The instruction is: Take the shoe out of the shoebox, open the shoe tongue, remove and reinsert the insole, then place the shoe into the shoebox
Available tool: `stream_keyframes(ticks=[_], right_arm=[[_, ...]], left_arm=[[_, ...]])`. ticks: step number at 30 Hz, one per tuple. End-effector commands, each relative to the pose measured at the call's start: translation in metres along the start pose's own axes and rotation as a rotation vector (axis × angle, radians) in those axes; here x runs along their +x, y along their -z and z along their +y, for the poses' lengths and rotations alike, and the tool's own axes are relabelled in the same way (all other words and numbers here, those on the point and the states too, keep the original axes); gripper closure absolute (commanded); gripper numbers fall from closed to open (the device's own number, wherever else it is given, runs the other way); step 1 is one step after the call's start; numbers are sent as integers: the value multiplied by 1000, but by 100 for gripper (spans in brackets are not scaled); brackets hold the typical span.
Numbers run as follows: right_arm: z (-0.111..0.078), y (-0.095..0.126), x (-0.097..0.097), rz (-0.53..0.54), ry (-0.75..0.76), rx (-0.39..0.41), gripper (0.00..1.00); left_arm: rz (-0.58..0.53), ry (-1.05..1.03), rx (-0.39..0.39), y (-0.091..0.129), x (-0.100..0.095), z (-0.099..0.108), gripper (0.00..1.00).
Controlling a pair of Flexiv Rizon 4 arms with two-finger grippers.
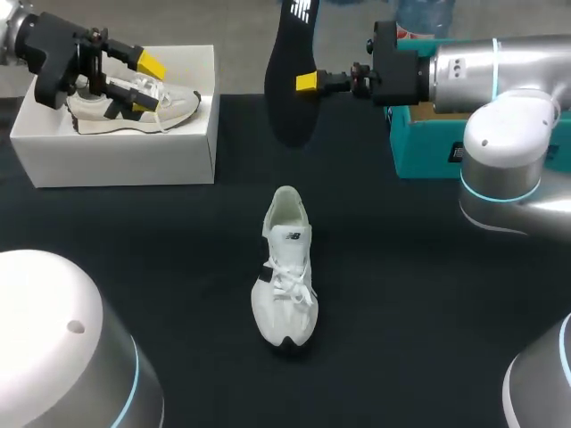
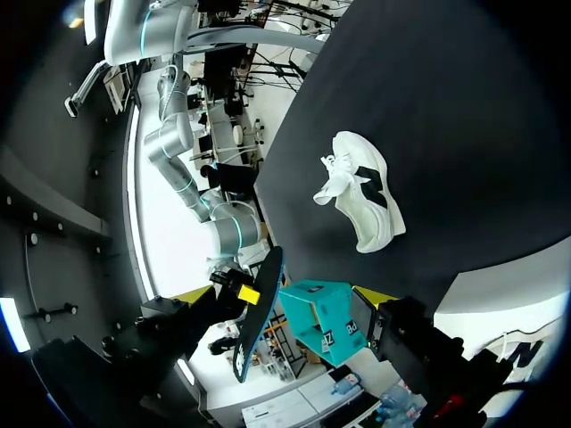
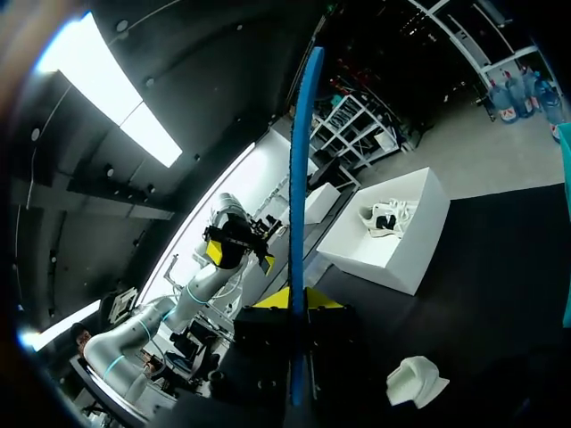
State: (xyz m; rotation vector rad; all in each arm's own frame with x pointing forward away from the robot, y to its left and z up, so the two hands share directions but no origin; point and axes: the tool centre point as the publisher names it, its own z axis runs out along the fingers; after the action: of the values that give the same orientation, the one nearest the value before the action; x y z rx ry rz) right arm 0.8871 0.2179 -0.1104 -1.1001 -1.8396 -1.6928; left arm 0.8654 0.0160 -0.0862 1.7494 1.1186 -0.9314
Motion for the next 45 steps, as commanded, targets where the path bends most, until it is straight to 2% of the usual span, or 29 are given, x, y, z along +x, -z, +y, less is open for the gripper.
stream_keyframes(ticks=[1,2,4,7,13,28,30,44,45], right_arm=[[-1,-3,-3,-12,38,-11,100],[-2,-5,-9,-31,63,-2,100],[-3,-7,-15,11,112,-70,100],[-5,-8,-22,9,135,-97,100],[-23,-16,-45,-70,95,-11,100],[-65,-55,-80,-31,42,29,100],[-72,-60,-83,-31,1,34,100],[-72,-60,-83,-31,1,34,100],[-74,-65,-91,-2,-2,35,100]], left_arm=[[3,-1,1,0,0,0,0],[3,-1,1,0,0,0,0],[3,-1,1,0,0,0,0],[3,-1,1,0,0,0,0],[3,-1,1,0,0,0,0],[3,-1,1,0,0,0,0],[3,-1,1,0,0,0,0],[3,-1,1,0,0,0,0],[3,-1,1,0,0,0,0]])
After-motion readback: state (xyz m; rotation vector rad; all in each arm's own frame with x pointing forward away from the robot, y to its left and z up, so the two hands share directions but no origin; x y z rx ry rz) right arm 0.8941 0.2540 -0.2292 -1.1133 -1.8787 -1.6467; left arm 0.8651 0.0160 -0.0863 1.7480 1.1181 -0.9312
